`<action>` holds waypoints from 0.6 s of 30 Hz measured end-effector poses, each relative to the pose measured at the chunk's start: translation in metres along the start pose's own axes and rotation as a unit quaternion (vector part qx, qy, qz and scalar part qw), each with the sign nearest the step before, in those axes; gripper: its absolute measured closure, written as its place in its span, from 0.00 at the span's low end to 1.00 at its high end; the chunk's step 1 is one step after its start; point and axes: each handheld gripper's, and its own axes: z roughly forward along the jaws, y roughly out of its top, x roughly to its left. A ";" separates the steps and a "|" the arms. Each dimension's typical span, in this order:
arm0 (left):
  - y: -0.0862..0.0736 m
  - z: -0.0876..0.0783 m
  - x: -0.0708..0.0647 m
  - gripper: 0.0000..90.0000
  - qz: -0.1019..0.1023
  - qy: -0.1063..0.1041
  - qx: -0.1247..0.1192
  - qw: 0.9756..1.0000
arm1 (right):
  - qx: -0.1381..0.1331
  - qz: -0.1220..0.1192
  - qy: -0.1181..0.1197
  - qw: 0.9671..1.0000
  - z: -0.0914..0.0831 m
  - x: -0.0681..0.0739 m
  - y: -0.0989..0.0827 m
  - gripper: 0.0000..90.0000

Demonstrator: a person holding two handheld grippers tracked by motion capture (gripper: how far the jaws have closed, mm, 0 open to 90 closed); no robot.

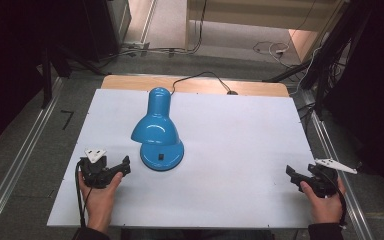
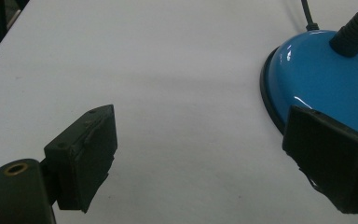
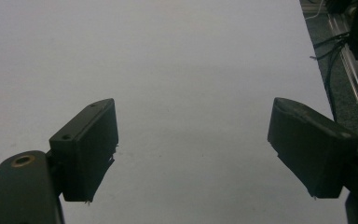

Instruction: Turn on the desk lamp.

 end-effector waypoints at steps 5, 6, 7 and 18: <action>0.001 0.001 -0.004 0.12 0.003 -0.003 0.000 1.000 | -0.002 -0.002 0.003 1.000 -0.001 0.000 0.000 0.16; 0.001 0.001 -0.005 0.12 0.004 -0.002 0.000 1.000 | -0.002 -0.002 0.003 1.000 -0.001 0.000 0.000 0.16; 0.002 0.001 -0.006 0.12 0.004 -0.001 -0.002 1.000 | -0.002 -0.005 0.003 1.000 -0.001 0.001 0.000 0.16; 0.003 0.002 -0.009 0.13 0.008 -0.007 -0.002 1.000 | 0.004 -0.013 0.003 1.000 0.000 0.002 0.000 0.16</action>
